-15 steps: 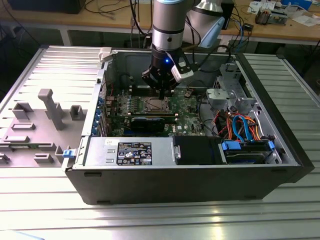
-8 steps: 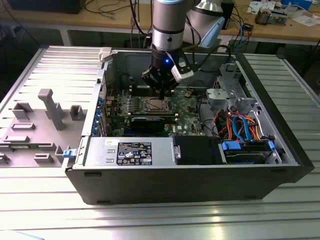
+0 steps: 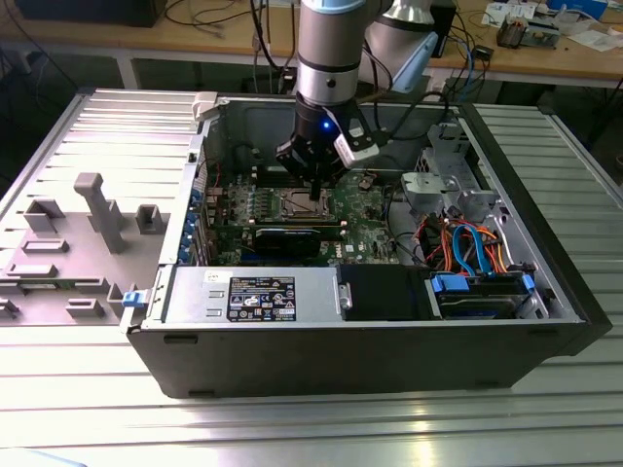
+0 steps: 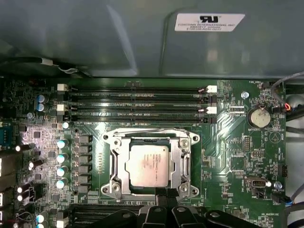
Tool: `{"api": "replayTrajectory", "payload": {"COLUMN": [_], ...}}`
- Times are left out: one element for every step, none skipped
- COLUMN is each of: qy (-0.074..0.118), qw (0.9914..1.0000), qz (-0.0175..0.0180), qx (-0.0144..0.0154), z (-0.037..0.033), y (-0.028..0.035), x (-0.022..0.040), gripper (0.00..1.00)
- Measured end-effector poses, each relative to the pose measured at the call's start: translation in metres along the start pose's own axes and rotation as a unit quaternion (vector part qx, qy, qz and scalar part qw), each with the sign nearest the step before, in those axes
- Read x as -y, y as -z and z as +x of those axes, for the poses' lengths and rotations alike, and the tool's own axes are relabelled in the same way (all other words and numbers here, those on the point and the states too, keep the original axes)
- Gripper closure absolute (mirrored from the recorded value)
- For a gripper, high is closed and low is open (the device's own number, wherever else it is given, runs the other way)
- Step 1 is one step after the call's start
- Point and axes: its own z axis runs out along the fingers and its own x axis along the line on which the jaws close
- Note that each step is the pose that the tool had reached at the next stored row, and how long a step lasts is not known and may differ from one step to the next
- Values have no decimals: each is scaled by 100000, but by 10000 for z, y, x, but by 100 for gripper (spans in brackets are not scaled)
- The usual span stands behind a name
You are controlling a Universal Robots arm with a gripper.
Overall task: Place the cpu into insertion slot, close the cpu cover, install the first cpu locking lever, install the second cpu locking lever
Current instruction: 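Install the second cpu locking lever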
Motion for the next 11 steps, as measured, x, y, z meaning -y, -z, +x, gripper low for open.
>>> {"api": "replayTrajectory", "payload": {"qy": [0, 2, -2, -4, -3, 1, -4, -3, -1, 2, 2], "qw": [100000, 100000, 100000, 100000, 100000, 100000, 100000, 100000, 99999, 99994, 99985], "qz": [-2, -3, -3, -19, -51, -101, -161, -230, -462, -1106, -1755], "qx": [-1, -4, -2, -2, -1, -3, -1, -2, 2, 12, 24], "z": [-3, -5, -7, -8, -8, -8, -8, -7, -7, -7, -6], "y": [-1, -1, -1, -2, -2, -2, -2, -2, -3, -5, -7], "x": [15, 27, 37, 60, 76, 94, 117, 139, 164, 192, 221], "gripper": [89, 89, 89, 89, 89, 89, 89, 89, 89, 89, 89]}}
